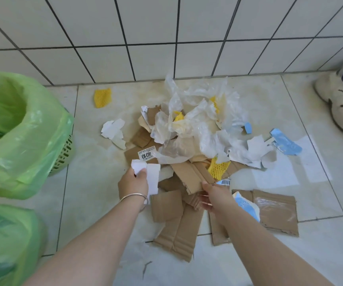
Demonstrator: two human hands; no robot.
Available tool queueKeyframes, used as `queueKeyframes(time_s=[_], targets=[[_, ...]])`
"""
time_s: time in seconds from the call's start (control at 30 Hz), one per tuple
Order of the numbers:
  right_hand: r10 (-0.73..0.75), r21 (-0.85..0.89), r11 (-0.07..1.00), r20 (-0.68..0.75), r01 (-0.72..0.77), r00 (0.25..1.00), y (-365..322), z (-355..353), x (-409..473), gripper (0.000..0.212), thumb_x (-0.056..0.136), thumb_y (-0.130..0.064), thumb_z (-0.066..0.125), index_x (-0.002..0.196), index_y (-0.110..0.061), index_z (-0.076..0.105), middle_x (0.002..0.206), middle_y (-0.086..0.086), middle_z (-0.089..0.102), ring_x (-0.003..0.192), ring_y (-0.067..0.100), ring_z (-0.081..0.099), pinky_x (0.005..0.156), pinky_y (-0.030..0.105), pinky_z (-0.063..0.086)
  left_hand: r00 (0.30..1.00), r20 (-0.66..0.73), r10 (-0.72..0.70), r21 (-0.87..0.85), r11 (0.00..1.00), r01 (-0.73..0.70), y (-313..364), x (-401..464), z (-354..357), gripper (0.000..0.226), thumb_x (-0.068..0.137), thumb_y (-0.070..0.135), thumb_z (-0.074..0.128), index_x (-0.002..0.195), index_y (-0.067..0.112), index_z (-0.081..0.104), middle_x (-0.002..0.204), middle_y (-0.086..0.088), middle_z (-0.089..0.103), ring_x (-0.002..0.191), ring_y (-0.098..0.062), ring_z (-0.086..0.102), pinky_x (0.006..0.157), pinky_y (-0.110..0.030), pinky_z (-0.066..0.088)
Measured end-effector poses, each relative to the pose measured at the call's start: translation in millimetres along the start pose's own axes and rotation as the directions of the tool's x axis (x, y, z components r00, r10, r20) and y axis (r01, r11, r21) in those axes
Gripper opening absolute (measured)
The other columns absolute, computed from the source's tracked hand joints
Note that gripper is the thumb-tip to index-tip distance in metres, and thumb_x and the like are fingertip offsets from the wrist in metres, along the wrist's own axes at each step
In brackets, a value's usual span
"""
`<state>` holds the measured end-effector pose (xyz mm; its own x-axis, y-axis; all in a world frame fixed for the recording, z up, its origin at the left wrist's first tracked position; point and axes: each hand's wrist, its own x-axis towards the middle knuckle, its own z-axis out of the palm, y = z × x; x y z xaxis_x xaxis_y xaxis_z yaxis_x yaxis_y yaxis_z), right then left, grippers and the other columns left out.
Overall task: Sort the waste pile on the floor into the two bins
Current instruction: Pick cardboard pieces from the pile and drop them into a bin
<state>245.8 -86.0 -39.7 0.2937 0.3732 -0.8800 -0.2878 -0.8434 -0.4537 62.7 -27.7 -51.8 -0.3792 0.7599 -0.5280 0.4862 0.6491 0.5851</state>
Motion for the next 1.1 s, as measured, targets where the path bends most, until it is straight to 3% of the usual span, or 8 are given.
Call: queueKeyframes(time_s=[0.07,0.23,0.37,0.6,0.67,0.83,1.03,1.1], targets=[[0.005,-0.014,1.0,0.026,-0.004,1.0,7.0,-10.9,-5.7,0.017,0.097,-0.023,0.05,0.082,-0.015,0.05,0.075,0.004,0.061,0.066,0.015,0.059,0.063,0.029,0.047,0.999,-0.046,0.008,-0.021,1.0,-0.009,-1.4,-1.9,-5.7,0.035,0.094,0.026,0.048,0.11,-0.003,0.057,0.115,-0.025,0.061,0.108,-0.039,0.055,0.092,-0.039,0.043],[0.016,-0.019,1.0,0.054,-0.015,0.998,33.0,-25.0,-17.7,0.012,0.097,-0.022,0.05,0.086,-0.016,0.051,0.079,0.003,0.062,0.071,0.014,0.061,0.065,0.029,0.048,0.991,-0.129,0.018,-0.039,0.999,-0.024,-6.4,-17.2,-14.2,0.032,0.096,0.024,0.045,0.108,-0.005,0.053,0.114,-0.027,0.06,0.107,-0.04,0.054,0.087,-0.038,0.041],[-0.002,-0.039,0.999,0.038,0.003,0.999,53.3,-27.4,-29.5,0.013,0.095,-0.024,0.053,0.085,-0.017,0.055,0.078,0.001,0.063,0.07,0.012,0.061,0.063,0.027,0.048,0.999,-0.047,-0.001,-0.057,0.998,-0.001,-19.3,-26.7,-13.4,0.028,0.093,0.025,0.049,0.095,-0.002,0.055,0.101,-0.024,0.06,0.102,-0.04,0.056,0.084,-0.038,0.044],[0.048,-0.223,0.973,-0.031,-0.054,0.998,88.8,-24.6,-44.1,0.012,0.092,-0.023,0.055,0.086,-0.013,0.057,0.074,0.001,0.061,0.064,0.012,0.056,0.062,0.026,0.045,0.976,-0.199,-0.094,-0.14,0.988,0.067,-23.9,-40.9,-25.2,0.033,0.097,0.026,0.042,0.113,-0.002,0.049,0.122,-0.024,0.056,0.112,-0.039,0.053,0.091,-0.038,0.041],[0.103,-0.295,0.949,-0.033,-0.108,0.994,96.4,-24.1,-45.8,0.013,0.09,-0.023,0.056,0.09,-0.011,0.058,0.077,0.003,0.06,0.063,0.013,0.055,0.057,0.024,0.044,0.988,-0.134,-0.07,-0.09,0.994,0.058,-30.2,-36.2,-26.2,0.034,0.096,0.026,0.045,0.112,-0.003,0.051,0.121,-0.023,0.058,0.111,-0.039,0.054,0.092,-0.039,0.042],[0.215,-0.479,0.857,-0.007,-0.192,0.977,101.3,-16.4,-44.0,0.019,0.09,-0.028,0.054,0.089,-0.011,0.062,0.078,0.001,0.06,0.062,0.013,0.056,0.056,0.022,0.043,0.951,0.294,-0.094,0.201,0.979,0.035,-53.3,-38.6,-12.7,0.037,0.091,0.026,0.055,0.118,0.0,0.059,0.124,-0.019,0.06,0.112,-0.035,0.057,0.095,-0.035,0.043],[0.259,-0.635,0.746,-0.001,-0.201,0.966,96.3,-6.1,-41.6,0.022,0.092,-0.03,0.047,0.09,-0.01,0.057,0.085,0.001,0.06,0.064,0.013,0.053,0.058,0.023,0.044,0.901,0.422,-0.098,0.382,0.921,-0.079,-52.0,-49.0,3.2,0.039,0.092,0.029,0.05,0.117,0.001,0.06,0.123,-0.018,0.061,0.113,-0.033,0.057,0.098,-0.036,0.045],[0.191,-0.682,0.715,-0.017,-0.151,0.981,102.6,-3.7,-37.8,0.025,0.092,-0.032,0.046,0.091,-0.009,0.056,0.092,0.005,0.06,0.072,0.017,0.057,0.066,0.026,0.047,0.891,0.445,-0.094,0.43,0.895,-0.12,-51.0,-52.9,7.2,0.036,0.094,0.028,0.046,0.116,0.002,0.06,0.122,-0.017,0.061,0.112,-0.033,0.057,0.095,-0.034,0.044]])
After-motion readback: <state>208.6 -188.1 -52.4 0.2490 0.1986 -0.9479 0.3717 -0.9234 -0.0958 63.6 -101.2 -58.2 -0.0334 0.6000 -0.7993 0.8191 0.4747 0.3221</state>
